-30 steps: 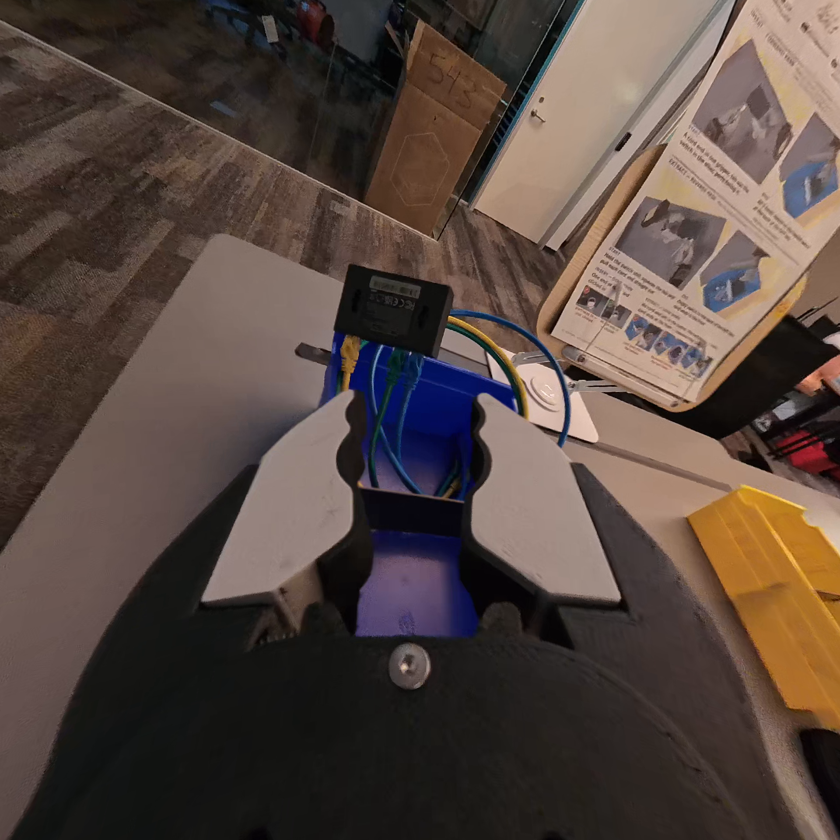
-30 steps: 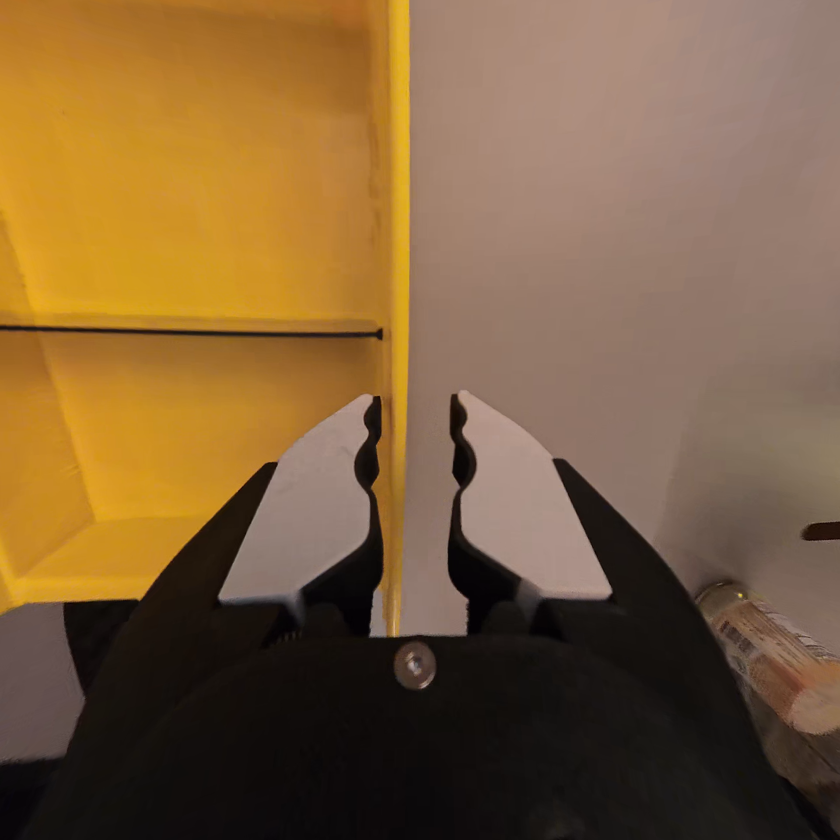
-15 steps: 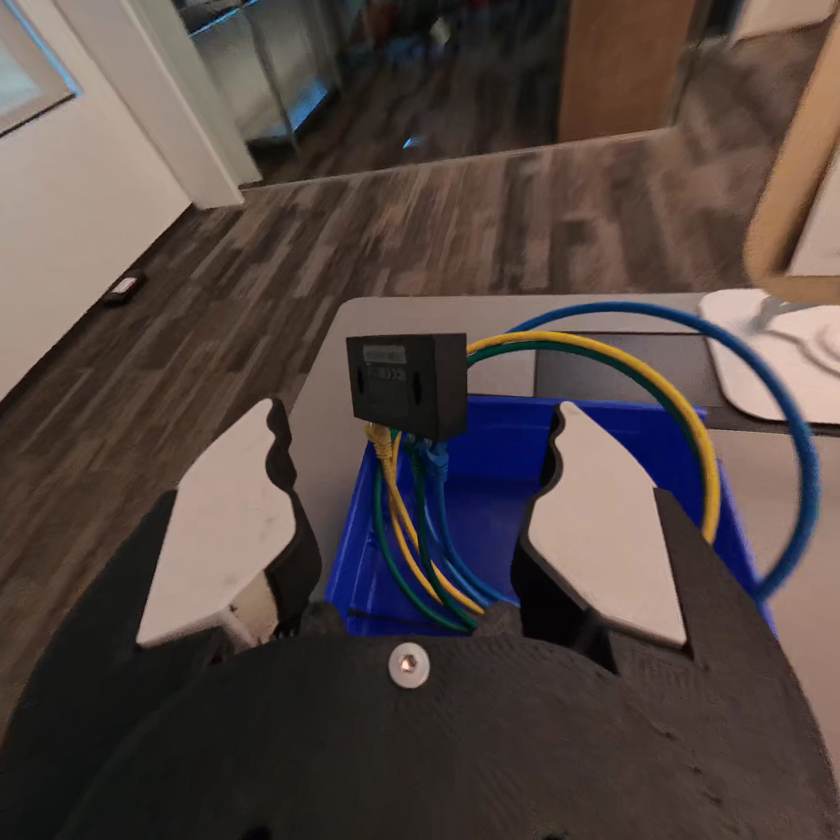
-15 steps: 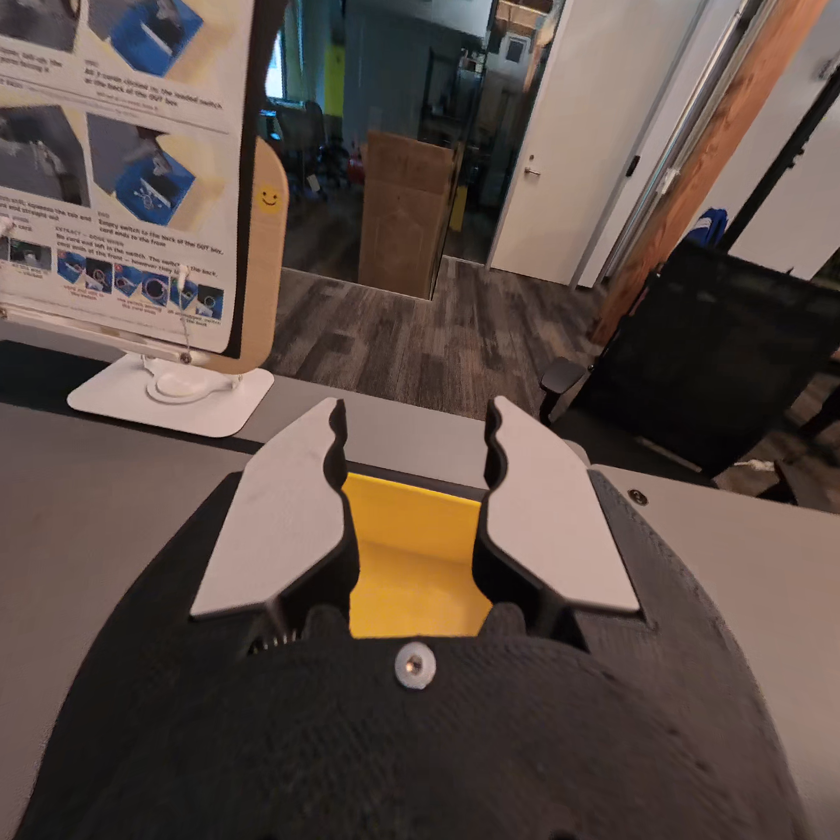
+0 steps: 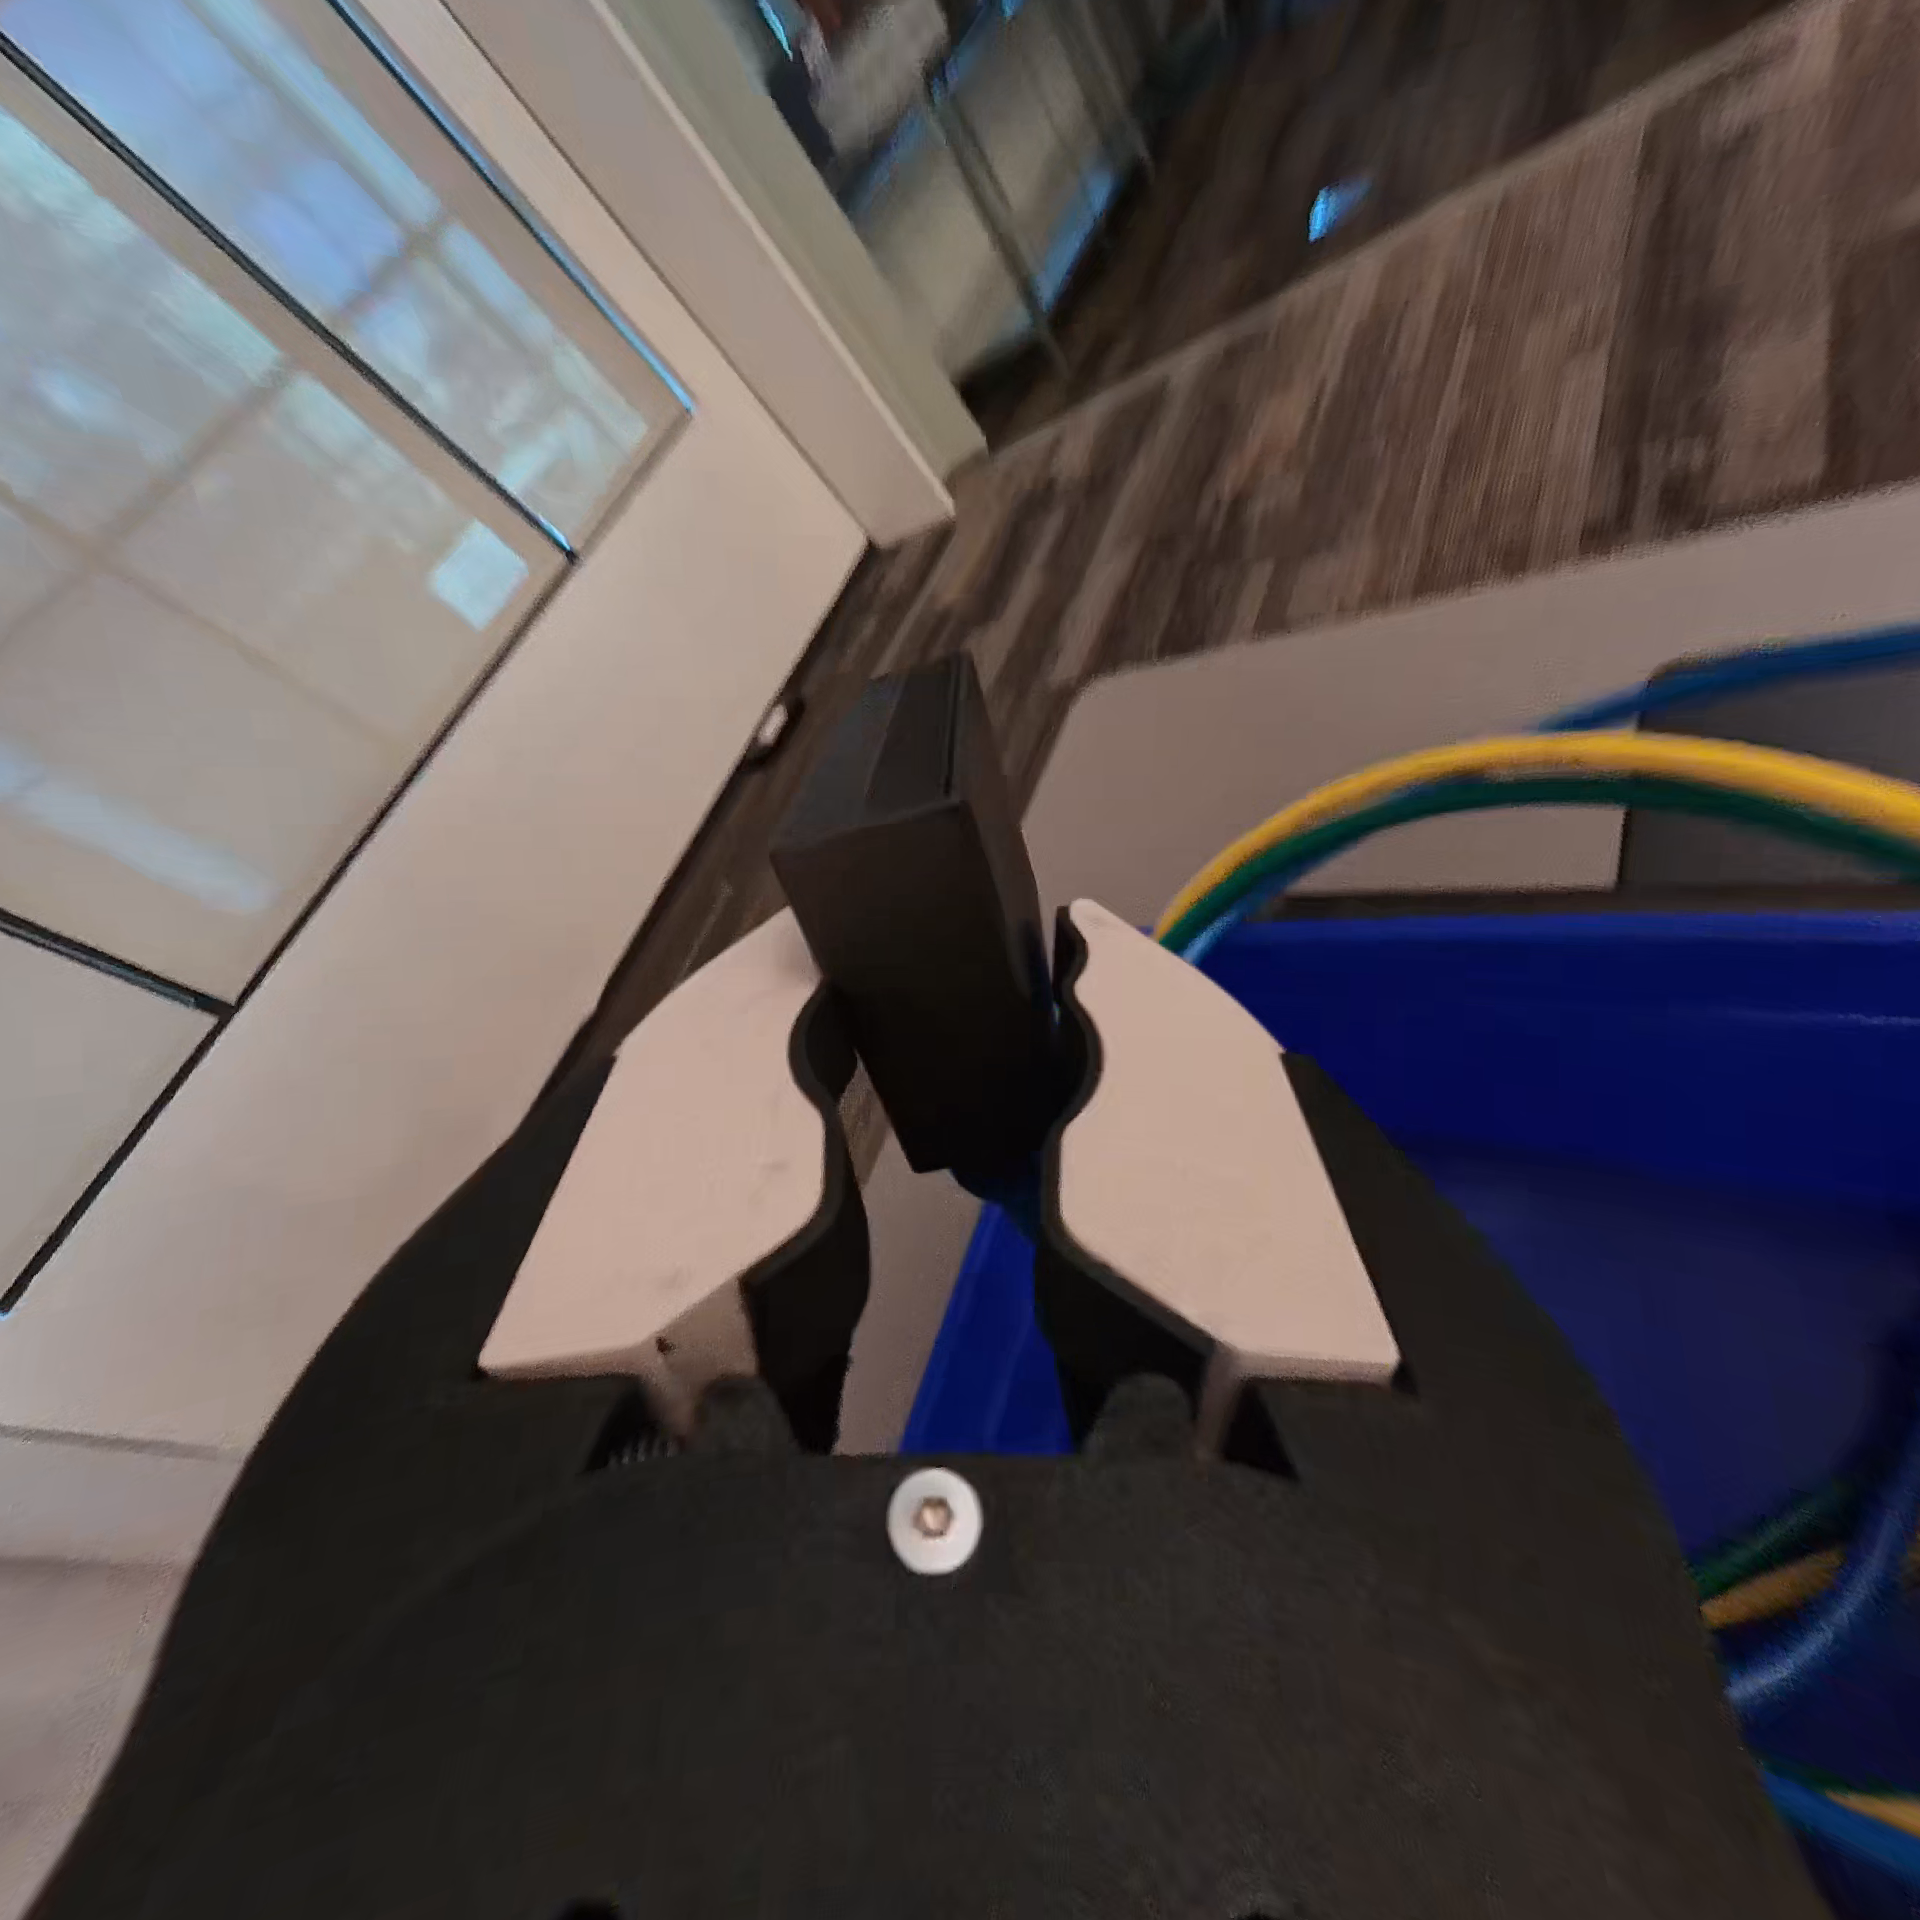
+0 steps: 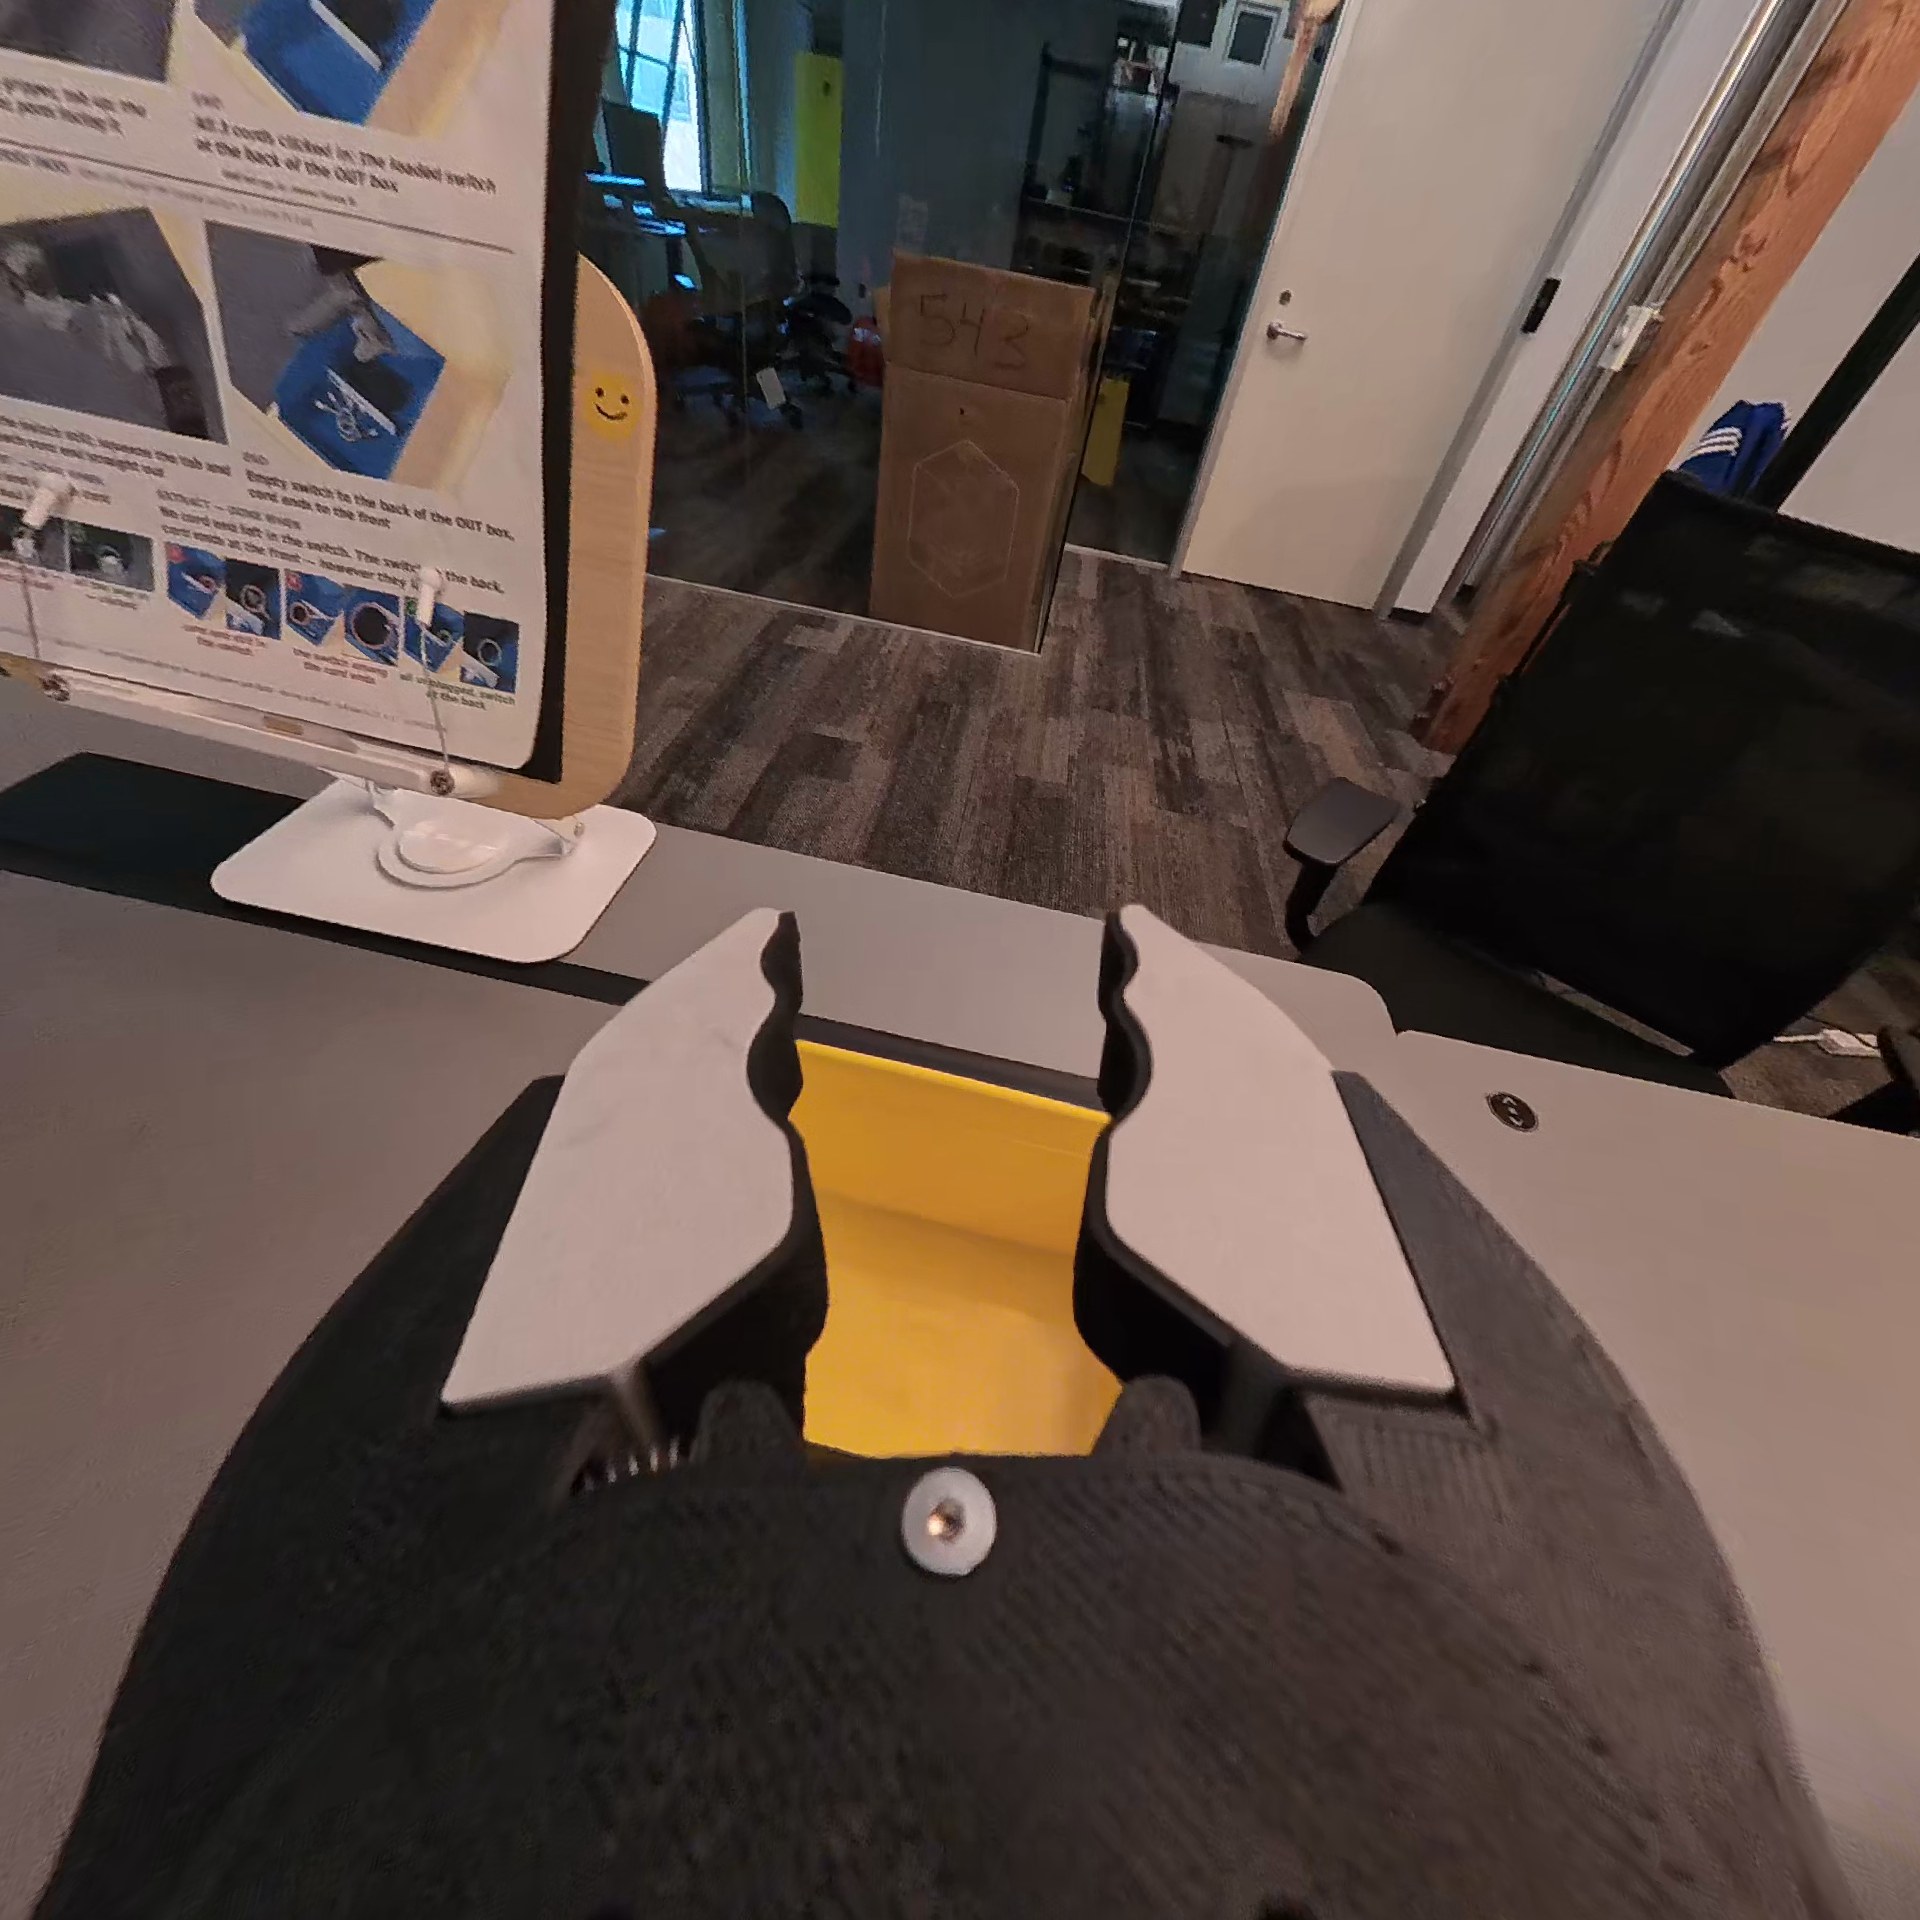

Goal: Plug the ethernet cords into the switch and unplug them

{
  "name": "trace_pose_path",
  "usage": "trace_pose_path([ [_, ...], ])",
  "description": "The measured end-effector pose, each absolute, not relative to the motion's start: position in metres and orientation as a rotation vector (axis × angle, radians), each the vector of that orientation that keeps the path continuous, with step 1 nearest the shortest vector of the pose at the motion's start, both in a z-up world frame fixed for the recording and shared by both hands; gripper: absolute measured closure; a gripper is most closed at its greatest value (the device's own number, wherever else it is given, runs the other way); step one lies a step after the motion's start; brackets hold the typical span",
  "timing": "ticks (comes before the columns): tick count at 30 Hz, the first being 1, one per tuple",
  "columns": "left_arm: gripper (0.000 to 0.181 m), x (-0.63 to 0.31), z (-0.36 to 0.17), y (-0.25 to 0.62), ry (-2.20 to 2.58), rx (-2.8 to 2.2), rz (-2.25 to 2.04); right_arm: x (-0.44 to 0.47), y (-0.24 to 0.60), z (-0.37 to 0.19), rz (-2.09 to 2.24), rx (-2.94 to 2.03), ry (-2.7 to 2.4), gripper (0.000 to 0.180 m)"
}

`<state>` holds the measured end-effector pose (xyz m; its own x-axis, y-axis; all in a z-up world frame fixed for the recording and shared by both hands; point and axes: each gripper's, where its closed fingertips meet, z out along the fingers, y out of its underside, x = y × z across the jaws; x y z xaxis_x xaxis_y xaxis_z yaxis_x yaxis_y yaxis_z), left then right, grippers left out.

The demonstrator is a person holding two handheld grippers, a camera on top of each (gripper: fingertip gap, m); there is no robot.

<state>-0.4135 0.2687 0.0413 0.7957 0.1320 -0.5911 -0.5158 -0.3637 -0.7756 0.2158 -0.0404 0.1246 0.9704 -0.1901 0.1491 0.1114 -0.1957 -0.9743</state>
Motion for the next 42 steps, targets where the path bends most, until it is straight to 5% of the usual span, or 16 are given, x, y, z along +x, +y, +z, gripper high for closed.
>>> trace_pose_path([
  [8, 0.152, -0.365, 0.199, 0.168, 0.311, -1.350, 0.337, 0.170, -0.029, 0.139, -0.289, -1.675, -0.116, 0.126],
  [20, 0.152, -0.261, 0.329, 0.060, 0.745, -1.079, -0.295, 0.088, -0.002, 0.131, -0.179, -1.619, -0.390, 0.127],
  [32, 0.152, -0.176, 0.478, -0.006, 0.983, -0.904, -0.193, 0.071, 0.009, 0.115, -0.062, -1.634, -0.456, 0.126],
  [42, 0.152, -0.128, 0.512, -0.045, 1.126, -0.857, -0.430, 0.086, 0.005, 0.117, -0.034, -1.630, -0.425, 0.127],
])
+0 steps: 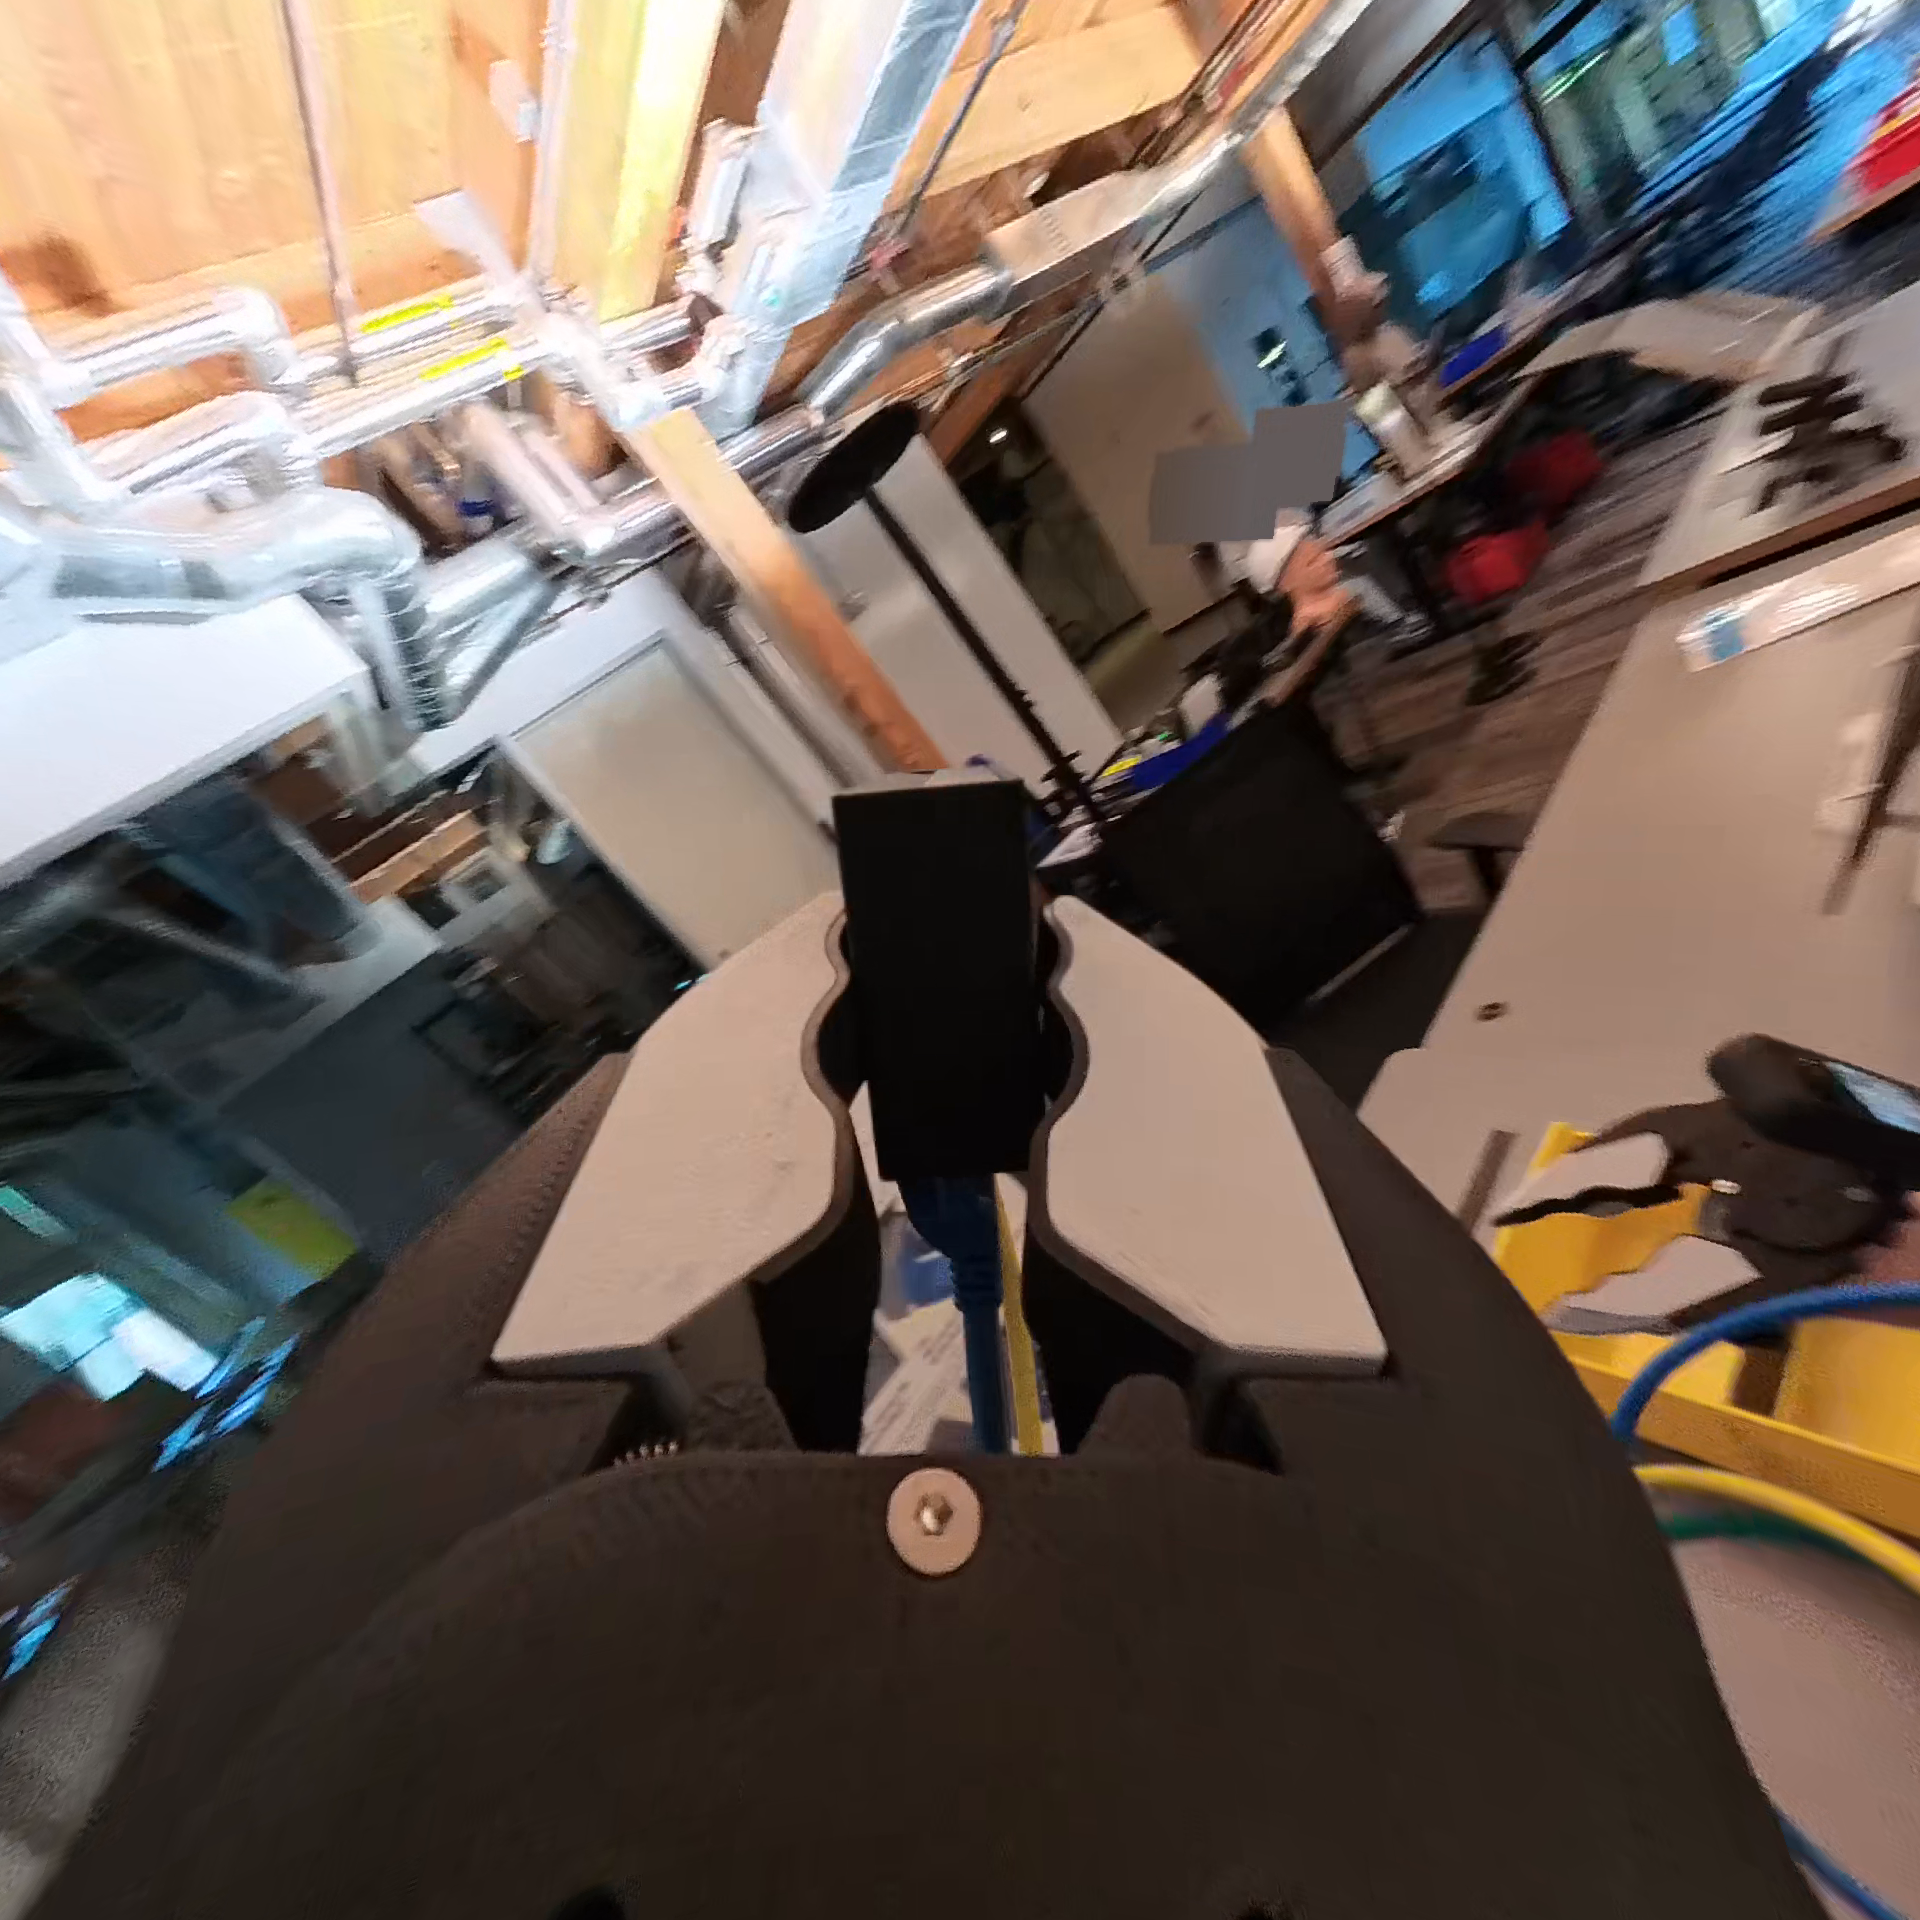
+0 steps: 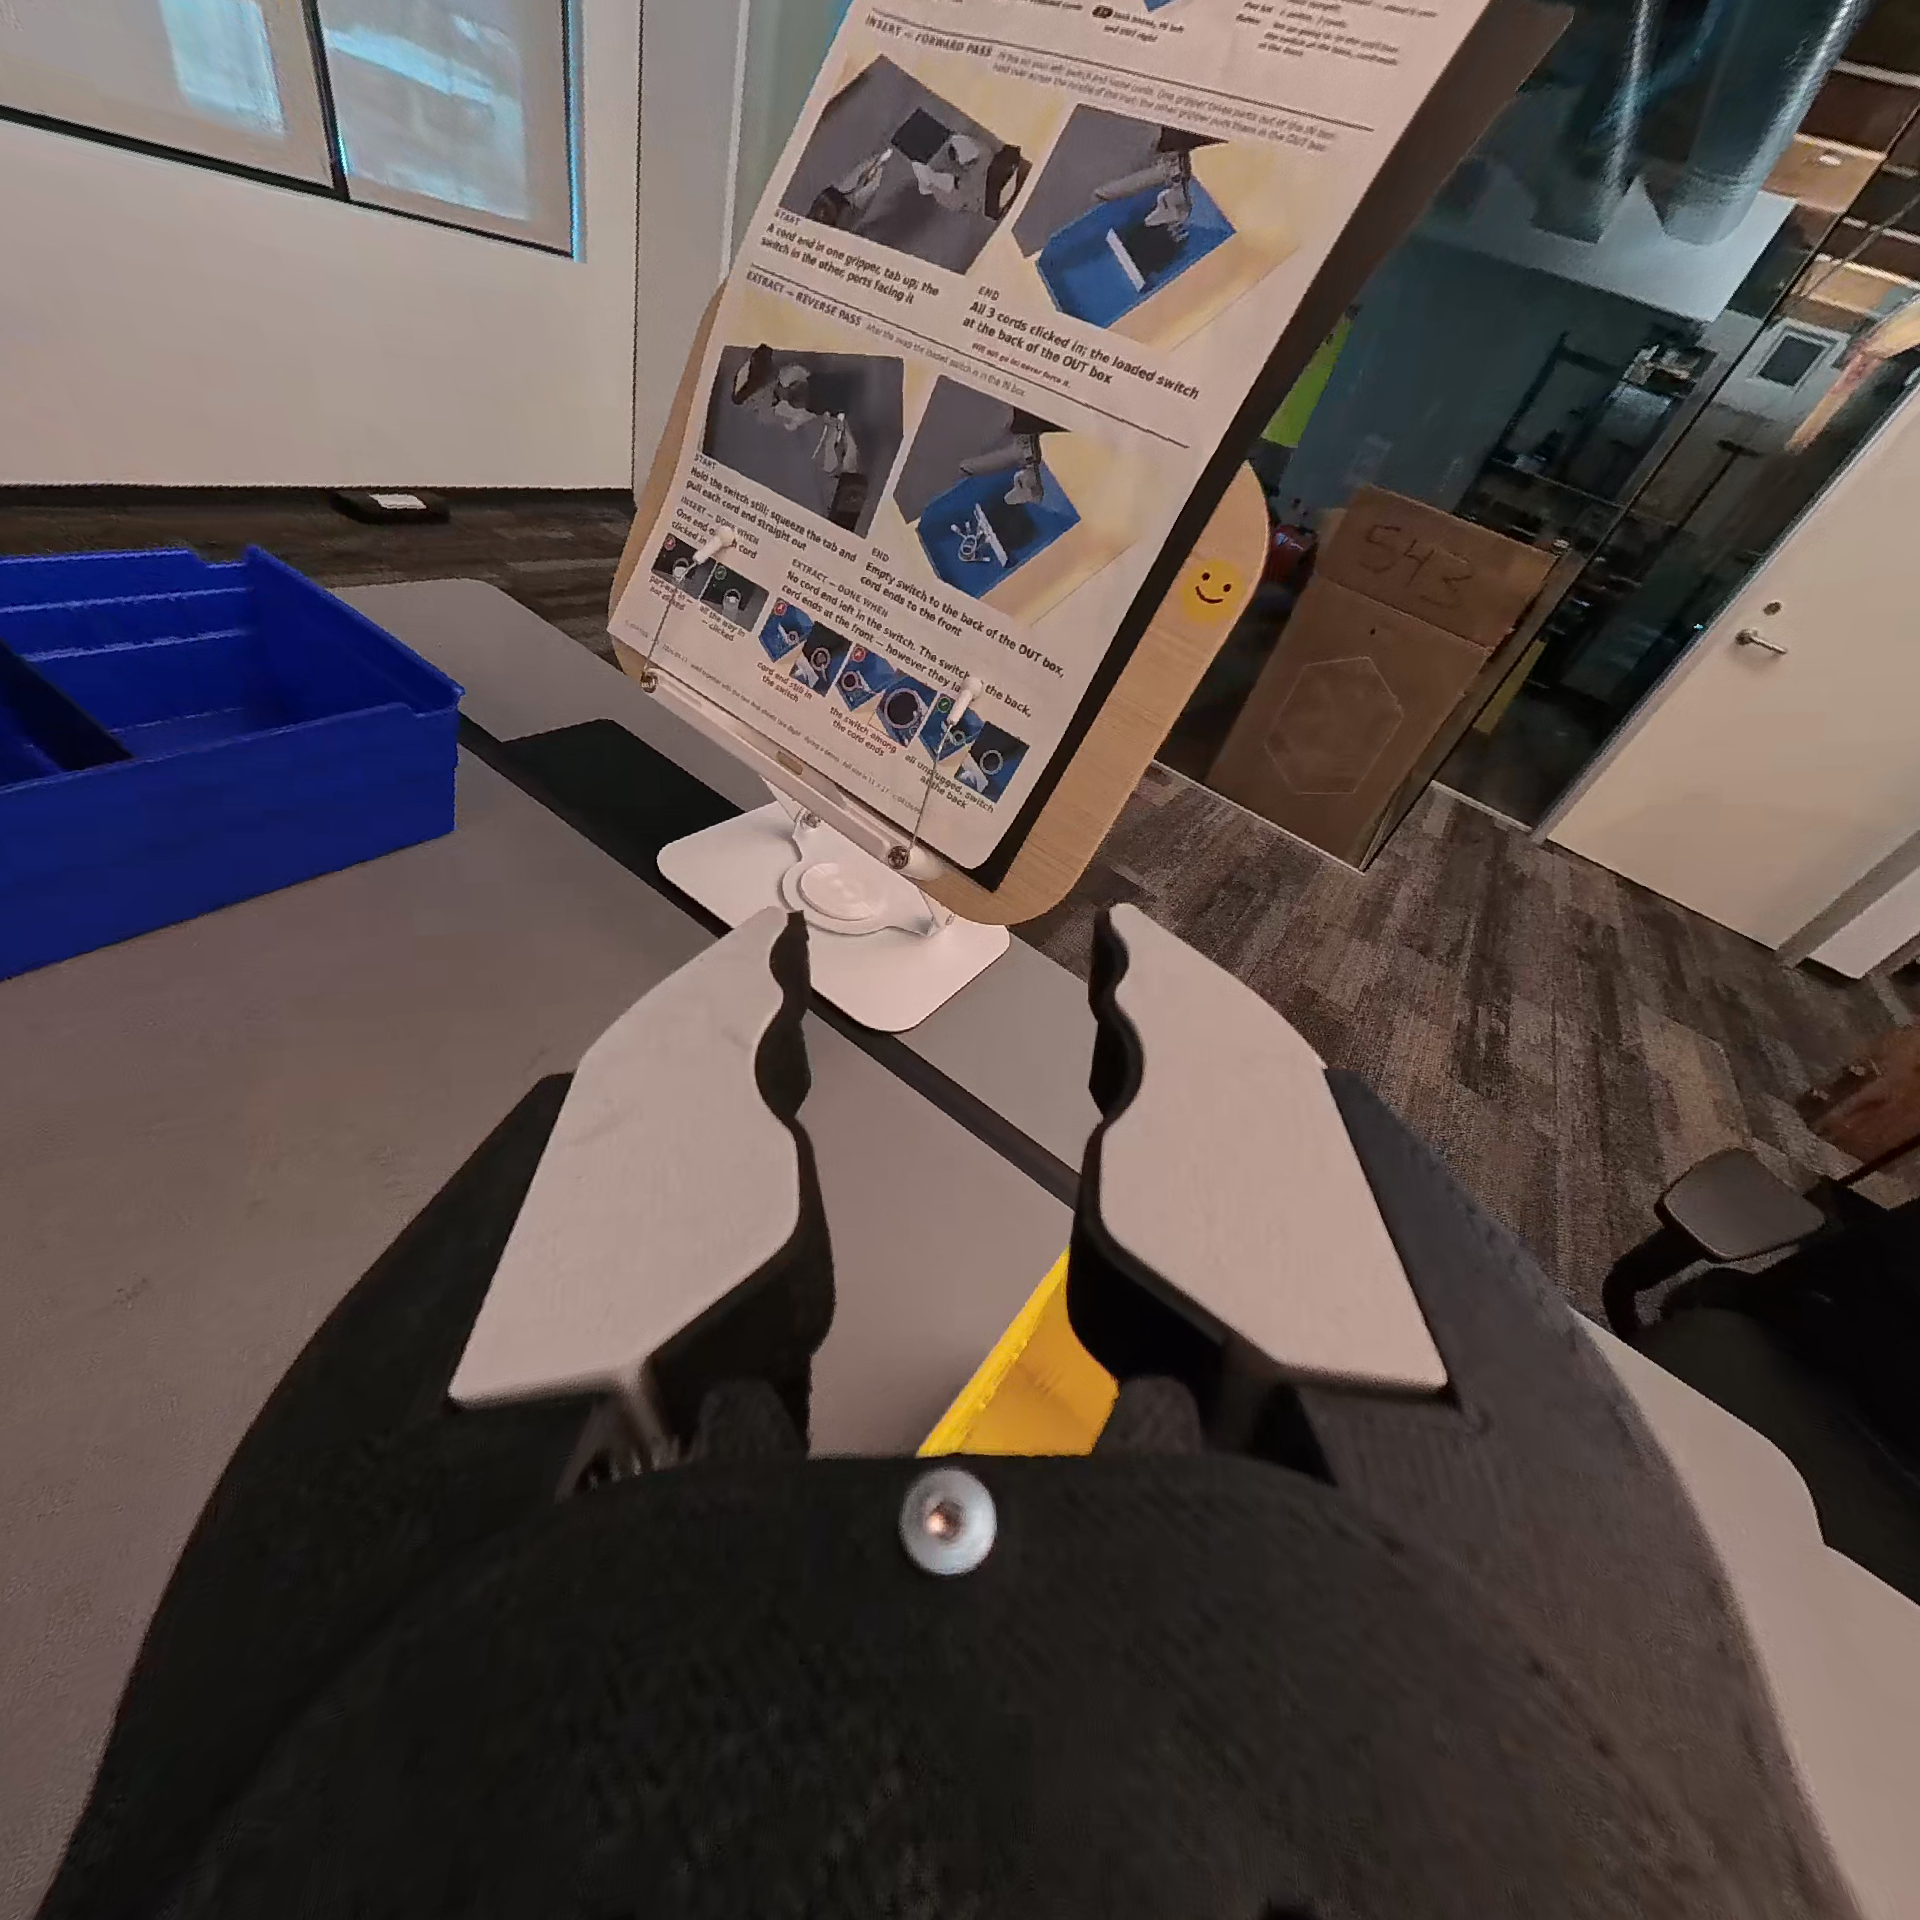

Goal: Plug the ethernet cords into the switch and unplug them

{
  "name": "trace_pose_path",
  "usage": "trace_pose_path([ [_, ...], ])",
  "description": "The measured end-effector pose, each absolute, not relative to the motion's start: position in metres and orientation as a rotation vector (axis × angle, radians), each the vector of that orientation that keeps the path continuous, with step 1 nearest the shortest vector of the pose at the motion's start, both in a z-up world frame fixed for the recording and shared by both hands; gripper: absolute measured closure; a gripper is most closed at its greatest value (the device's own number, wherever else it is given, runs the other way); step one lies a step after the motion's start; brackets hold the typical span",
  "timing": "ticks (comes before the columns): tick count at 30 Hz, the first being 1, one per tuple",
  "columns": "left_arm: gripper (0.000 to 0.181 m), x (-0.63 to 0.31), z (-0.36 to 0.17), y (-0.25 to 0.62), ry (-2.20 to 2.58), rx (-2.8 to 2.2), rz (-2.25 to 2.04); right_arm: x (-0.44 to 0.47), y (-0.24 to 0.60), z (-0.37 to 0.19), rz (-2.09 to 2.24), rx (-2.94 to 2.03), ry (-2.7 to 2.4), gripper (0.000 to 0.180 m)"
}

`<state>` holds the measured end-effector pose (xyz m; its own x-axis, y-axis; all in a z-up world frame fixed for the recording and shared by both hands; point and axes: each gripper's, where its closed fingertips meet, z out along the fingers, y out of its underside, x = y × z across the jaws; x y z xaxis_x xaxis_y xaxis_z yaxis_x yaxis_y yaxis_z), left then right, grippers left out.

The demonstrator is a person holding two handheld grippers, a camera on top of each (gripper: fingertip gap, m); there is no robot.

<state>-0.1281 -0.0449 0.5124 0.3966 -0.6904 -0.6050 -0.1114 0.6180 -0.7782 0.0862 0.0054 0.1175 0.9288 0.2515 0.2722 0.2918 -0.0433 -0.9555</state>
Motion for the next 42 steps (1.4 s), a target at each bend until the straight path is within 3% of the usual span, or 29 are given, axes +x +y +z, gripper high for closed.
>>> trace_pose_path([
  [5, 0.152, -0.107, 0.443, -0.038, 1.214, -0.882, -0.581, 0.105, -0.006, 0.128, 0.004, -1.597, -0.376, 0.127],
  [11, 0.152, -0.081, 0.326, -0.001, 1.238, -1.041, -0.470, 0.116, -0.017, 0.137, -0.051, -1.590, -0.359, 0.127],
  [15, 0.152, -0.071, 0.258, 0.007, 1.187, -1.090, -0.308, 0.071, -0.028, 0.157, -0.035, -1.500, -0.465, 0.125],
  [18, 0.152, -0.068, 0.217, 0.009, 1.180, -1.068, -0.101, 0.021, -0.036, 0.162, -0.078, -1.408, -0.637, 0.115],
  [23, 0.152, -0.045, 0.143, -0.025, 1.518, -0.893, 0.056, -0.032, -0.040, 0.140, -0.399, -1.202, -0.987, 0.101],
  [25, 0.152, -0.044, 0.118, -0.034, 1.630, -0.820, 0.140, -0.037, -0.040, 0.129, -0.523, -1.119, -1.092, 0.103],
  [28, 0.152, -0.044, 0.086, -0.051, 1.790, -0.732, 0.155, -0.043, -0.039, 0.101, -0.505, -1.155, -1.246, 0.127],
  [31, 0.152, -0.046, 0.073, -0.060, 1.828, -0.689, 0.166, -0.047, -0.036, 0.071, -0.511, -1.199, -1.410, 0.147],
  [34, 0.150, -0.049, 0.074, -0.068, 1.792, -0.647, 0.168, -0.051, -0.040, 0.069, -0.487, -1.164, -1.464, 0.148],
  [36, 0.140, -0.055, 0.089, -0.076, 1.740, -0.658, 0.108, -0.046, -0.043, 0.077, -0.561, -1.089, -1.473, 0.148],
  [39, 0.122, -0.075, 0.120, -0.087, 1.685, -0.771, -0.146, -0.039, -0.055, 0.097, -0.613, -1.006, -1.430, 0.148],
  [42, 0.118, -0.098, 0.145, -0.080, 1.660, -0.886, -0.500, -0.043, -0.072, 0.116, -0.629, -0.882, -1.406, 0.148],
])
